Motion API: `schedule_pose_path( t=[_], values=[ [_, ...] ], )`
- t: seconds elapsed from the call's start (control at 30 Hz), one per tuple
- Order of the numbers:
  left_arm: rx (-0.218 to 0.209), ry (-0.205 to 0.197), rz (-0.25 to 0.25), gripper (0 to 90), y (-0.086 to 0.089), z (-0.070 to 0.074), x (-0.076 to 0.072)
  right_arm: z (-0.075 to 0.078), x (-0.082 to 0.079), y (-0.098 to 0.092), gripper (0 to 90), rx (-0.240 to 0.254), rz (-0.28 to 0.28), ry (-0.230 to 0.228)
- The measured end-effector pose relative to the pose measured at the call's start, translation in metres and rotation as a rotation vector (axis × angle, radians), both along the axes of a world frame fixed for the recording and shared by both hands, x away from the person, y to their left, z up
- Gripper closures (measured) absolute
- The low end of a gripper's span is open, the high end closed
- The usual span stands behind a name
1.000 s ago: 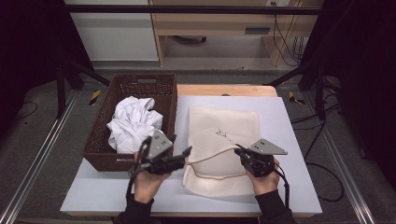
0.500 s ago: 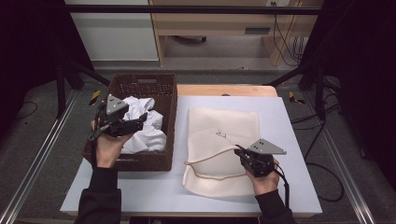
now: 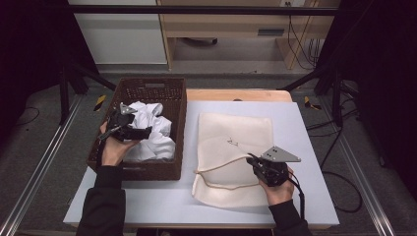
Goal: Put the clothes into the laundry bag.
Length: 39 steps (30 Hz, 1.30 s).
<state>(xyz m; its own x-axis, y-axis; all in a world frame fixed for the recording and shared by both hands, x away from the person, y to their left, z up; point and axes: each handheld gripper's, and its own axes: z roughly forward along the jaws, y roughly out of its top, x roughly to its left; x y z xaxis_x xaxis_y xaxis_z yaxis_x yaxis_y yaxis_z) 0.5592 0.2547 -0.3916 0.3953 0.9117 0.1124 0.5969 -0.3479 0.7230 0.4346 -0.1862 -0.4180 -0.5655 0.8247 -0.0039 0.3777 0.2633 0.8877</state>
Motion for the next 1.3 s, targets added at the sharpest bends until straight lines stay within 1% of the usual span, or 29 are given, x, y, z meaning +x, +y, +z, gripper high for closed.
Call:
schedule_pose_path(
  t=[0.03, 0.07, 0.1, 0.2, 0.23, 0.27, 0.33, 0.37, 0.4, 0.47, 0.5, 0.57, 0.6, 0.63, 0.67, 0.7, 0.73, 0.77, 0.8, 0.9, 0.93, 0.97, 1.0, 1.1, 1.17, 1.2, 1.23, 1.27, 1.3],
  values=[
    [0.000, 0.000, 0.000, 9.5, 0.000, 0.000, 0.000, 0.000, 0.000, 0.000, 86.4, 0.000, -0.001, 0.002],
    [0.019, 0.034, -0.002, 9.1, 0.000, -0.006, 0.002, 0.000, 0.000, 0.000, 86.4, -0.003, 0.000, 0.001],
    [0.019, 0.034, -0.002, 7.8, 0.000, -0.006, 0.002, -0.001, 0.000, 0.000, 86.4, -0.001, 0.000, 0.004],
    [0.026, 0.073, -0.004, 4.9, 0.000, -0.012, 0.006, -0.001, 0.001, 0.000, 86.3, -0.006, 0.001, 0.008],
    [0.026, 0.073, -0.004, 3.8, 0.000, -0.012, 0.006, -0.001, 0.001, 0.000, 86.3, -0.006, 0.001, 0.008],
    [0.041, 0.098, 0.008, 2.6, 0.000, -0.016, 0.009, -0.002, 0.001, 0.000, 86.2, -0.008, 0.002, 0.012],
    [0.044, 0.107, 0.010, 0.8, -0.001, -0.017, 0.010, -0.002, 0.001, 0.000, 86.2, -0.007, 0.002, 0.015],
    [0.049, 0.125, 0.012, 0.0, -0.002, -0.020, 0.013, -0.002, 0.001, 0.000, 86.1, -0.007, 0.003, 0.016],
    [0.049, 0.125, 0.012, 0.0, -0.002, -0.020, 0.013, -0.002, 0.001, 0.000, 86.1, -0.007, 0.003, 0.016],
    [0.070, 0.162, 0.008, 0.0, -0.004, -0.025, 0.016, -0.002, 0.002, 0.000, 86.0, -0.005, 0.005, 0.017],
    [0.070, 0.162, 0.008, 0.0, -0.004, -0.025, 0.016, -0.002, 0.002, 0.000, 86.0, -0.005, 0.005, 0.017],
    [0.090, 0.207, -0.002, 0.0, -0.007, -0.030, 0.019, -0.002, 0.002, 0.000, 85.9, -0.005, 0.005, 0.018],
    [0.090, 0.207, -0.002, 0.0, -0.007, -0.030, 0.019, -0.002, 0.002, 0.000, 85.9, -0.005, 0.005, 0.018],
    [0.096, 0.225, -0.010, 0.0, -0.008, -0.032, 0.020, -0.002, 0.002, 0.000, 85.9, -0.006, 0.003, 0.021],
    [0.111, 0.259, -0.020, 0.0, -0.011, -0.036, 0.021, -0.002, 0.002, 0.000, 85.8, -0.005, 0.004, 0.021],
    [0.114, 0.275, -0.020, 0.0, -0.012, -0.037, 0.022, -0.002, 0.002, 0.000, 85.8, -0.005, 0.004, 0.020],
    [0.114, 0.275, -0.020, 0.0, -0.012, -0.037, 0.022, -0.002, 0.002, 0.000, 85.8, -0.005, 0.004, 0.020],
    [0.117, 0.295, -0.019, 1.1, -0.013, -0.039, 0.023, -0.002, 0.002, 0.000, 85.7, -0.006, 0.002, 0.022],
    [0.116, 0.323, -0.015, 2.4, -0.014, -0.040, 0.024, -0.002, 0.002, 0.000, 85.7, -0.007, 0.003, 0.021],
    [0.097, 0.360, -0.008, 8.8, -0.014, -0.041, 0.025, -0.003, 0.002, -0.001, 85.6, -0.007, 0.002, 0.021],
    [0.097, 0.360, -0.008, 12.0, -0.014, -0.041, 0.025, -0.003, 0.002, -0.001, 85.6, -0.007, 0.002, 0.021],
    [0.084, 0.389, 0.005, 15.1, -0.015, -0.040, 0.026, -0.003, 0.002, -0.001, 85.6, -0.007, 0.003, 0.024],
    [0.078, 0.404, 0.006, 19.1, -0.015, -0.040, 0.026, -0.002, 0.002, -0.001, 85.5, -0.005, 0.002, 0.025],
    [0.067, 0.419, 0.013, 31.2, -0.017, -0.038, 0.025, -0.002, 0.002, -0.001, 85.5, -0.002, 0.002, 0.024],
    [0.069, 0.422, 0.016, 38.7, -0.016, -0.037, 0.026, -0.002, 0.002, -0.001, 85.5, -0.003, 0.001, 0.024],
    [0.068, 0.425, 0.022, 38.7, -0.016, -0.037, 0.026, -0.002, 0.002, -0.001, 85.5, -0.003, 0.001, 0.024],
    [0.068, 0.434, 0.036, 48.5, -0.015, -0.034, 0.026, -0.002, 0.002, -0.002, 85.5, -0.002, 0.001, 0.022],
    [0.068, 0.434, 0.036, 53.4, -0.015, -0.034, 0.026, -0.001, 0.002, -0.002, 85.4, -0.001, 0.001, 0.022],
    [0.066, 0.436, 0.041, 53.4, -0.015, -0.034, 0.026, -0.001, 0.002, -0.002, 85.4, -0.001, 0.001, 0.022]
  ],
)
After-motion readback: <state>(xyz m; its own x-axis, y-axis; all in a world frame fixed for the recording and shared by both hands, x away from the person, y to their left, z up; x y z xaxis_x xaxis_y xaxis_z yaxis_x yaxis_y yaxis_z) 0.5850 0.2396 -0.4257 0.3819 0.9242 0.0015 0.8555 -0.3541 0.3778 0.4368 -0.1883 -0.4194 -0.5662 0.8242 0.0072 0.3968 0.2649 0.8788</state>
